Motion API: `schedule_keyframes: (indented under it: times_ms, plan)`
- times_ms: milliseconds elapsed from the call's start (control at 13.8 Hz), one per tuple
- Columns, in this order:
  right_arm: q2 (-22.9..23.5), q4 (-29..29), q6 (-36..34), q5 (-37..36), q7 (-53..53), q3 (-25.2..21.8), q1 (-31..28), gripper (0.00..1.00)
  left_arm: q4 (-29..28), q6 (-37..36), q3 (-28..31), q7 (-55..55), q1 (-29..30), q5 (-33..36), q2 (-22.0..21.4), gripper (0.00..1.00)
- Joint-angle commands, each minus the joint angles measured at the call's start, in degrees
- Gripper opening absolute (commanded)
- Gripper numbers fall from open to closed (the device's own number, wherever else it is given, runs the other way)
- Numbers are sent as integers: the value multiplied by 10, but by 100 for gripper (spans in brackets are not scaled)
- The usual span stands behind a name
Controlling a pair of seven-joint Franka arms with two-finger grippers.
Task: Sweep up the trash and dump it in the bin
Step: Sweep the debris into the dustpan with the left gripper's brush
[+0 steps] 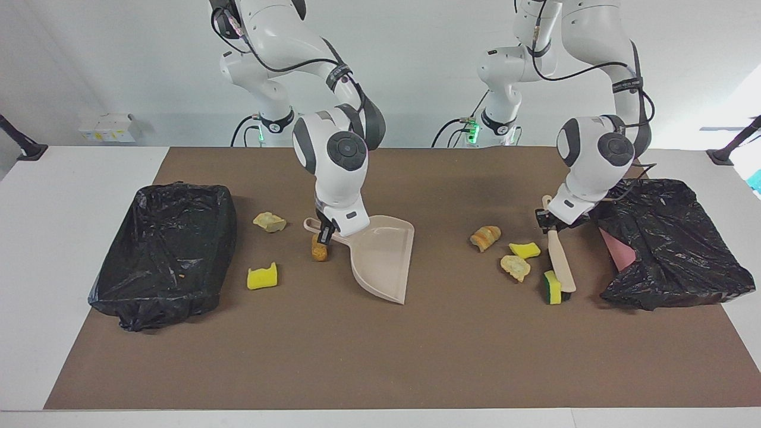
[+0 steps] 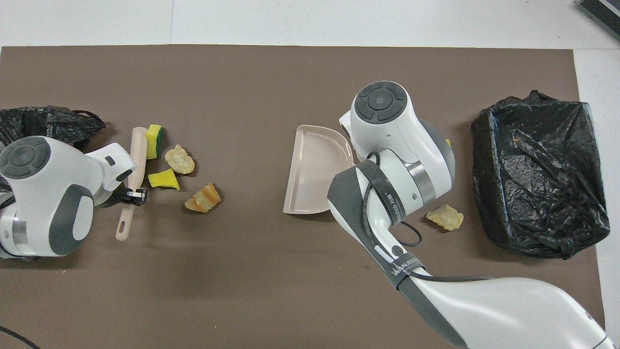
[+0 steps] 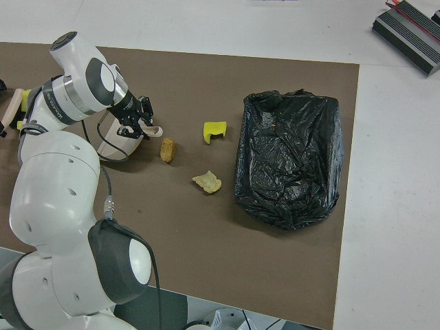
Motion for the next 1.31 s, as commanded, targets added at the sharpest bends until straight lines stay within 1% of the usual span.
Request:
schedule_keyframes:
  times_ms: [0,145,218,363,653,726,871,944,1016,1162,1234]
  plan:
    - [-39,-58,9,-30,-48,7,-4,0,-56,-13,5,-74,-53,5,-46,0]
    - [-54,-88,23,-41,-79,7,-1,0,-63,-14,4,-149,-84,-1,-52,0]
    - [-62,-107,38,-44,-88,7,-1,0,-64,-15,4,-181,-100,-16,-52,0]
    - [-68,-131,64,-48,-97,7,-4,0,-63,-13,4,-210,-127,-53,-53,0]
    - [-68,-135,73,-51,-97,7,-8,0,-54,-1,2,-201,-184,-130,-50,0]
    - [-68,-135,75,-51,-97,7,-8,0,-54,15,2,-201,-208,-152,-50,0]
    - [-66,-134,82,-51,-96,7,-9,0,-48,58,2,-205,-262,-193,-27,0]
    - [-66,-134,87,-51,-96,7,-9,0,-48,74,2,-205,-279,-206,-24,0]
    - [-66,-135,87,-51,-96,7,-10,0,-42,79,-1,-204,-290,-225,-22,0]
    - [-66,-134,88,-51,-96,7,-11,0,-21,87,-1,-202,-332,-262,-15,0]
    - [-66,-134,88,-51,-96,7,-11,0,-13,107,-1,-202,-348,-273,-4,0]
